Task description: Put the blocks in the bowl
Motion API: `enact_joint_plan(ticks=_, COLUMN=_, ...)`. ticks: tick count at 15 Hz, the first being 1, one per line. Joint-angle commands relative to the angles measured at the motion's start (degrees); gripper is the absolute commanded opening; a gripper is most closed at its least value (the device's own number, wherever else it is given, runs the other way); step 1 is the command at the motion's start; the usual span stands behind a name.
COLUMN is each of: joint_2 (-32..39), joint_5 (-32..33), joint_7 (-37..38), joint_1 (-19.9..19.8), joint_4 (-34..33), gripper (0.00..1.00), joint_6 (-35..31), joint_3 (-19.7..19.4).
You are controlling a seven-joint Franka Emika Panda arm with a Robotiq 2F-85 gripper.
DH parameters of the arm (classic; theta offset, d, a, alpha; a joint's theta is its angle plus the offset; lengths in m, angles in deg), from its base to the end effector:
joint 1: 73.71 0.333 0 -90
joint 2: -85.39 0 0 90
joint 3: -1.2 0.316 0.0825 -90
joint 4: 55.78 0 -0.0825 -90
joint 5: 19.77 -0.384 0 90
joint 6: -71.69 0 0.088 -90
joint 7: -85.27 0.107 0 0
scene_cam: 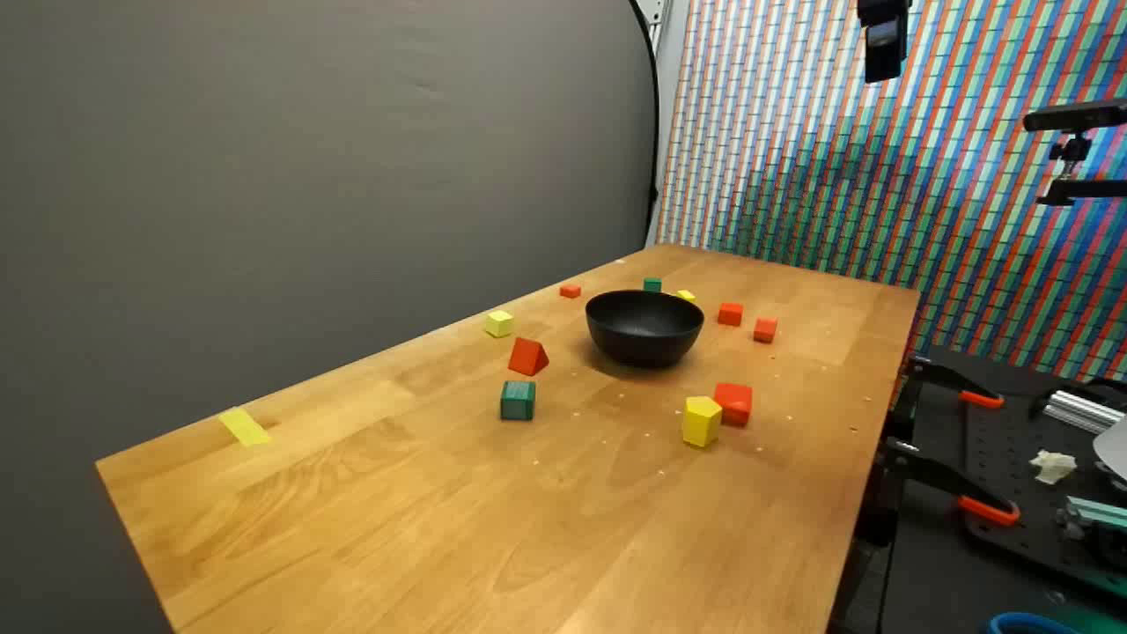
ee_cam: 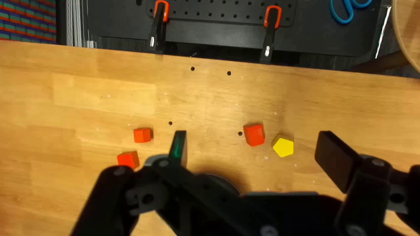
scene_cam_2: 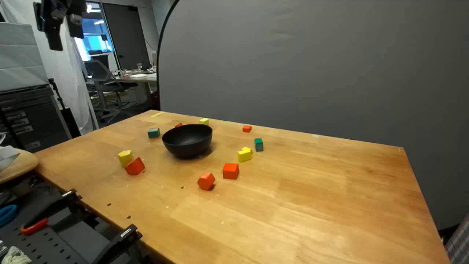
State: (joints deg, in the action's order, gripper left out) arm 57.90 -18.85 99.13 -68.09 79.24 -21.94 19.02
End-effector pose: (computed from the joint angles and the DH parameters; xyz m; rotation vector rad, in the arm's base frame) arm 0.3474 0.1580 0.4806 2.8929 0.1714 -0.2953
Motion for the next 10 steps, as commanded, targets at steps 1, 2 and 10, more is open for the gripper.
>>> enact_joint_plan(ticks=1, joint_2=0.3, joint_5=0.5, joint_7=0.6, joint_1=1.6, joint_4=-0.3, gripper=1.00, joint_6=0.1, joint_3=-1.3)
enact_joint_plan(ticks=2, joint_2=0.6, joint_5=-0.6, joint_7=3.1, joint_1=1.5, joint_4=1.4, gripper=1.00, joint_6=-4.3, joint_3=-0.9)
enact_joint_plan(ticks=10, joint_2=24.0, joint_5=-6.9, joint_7=16.5, joint_1=1.6, joint_4=7.6, gripper=1.00, joint_6=-34.5, joint_3=0.9)
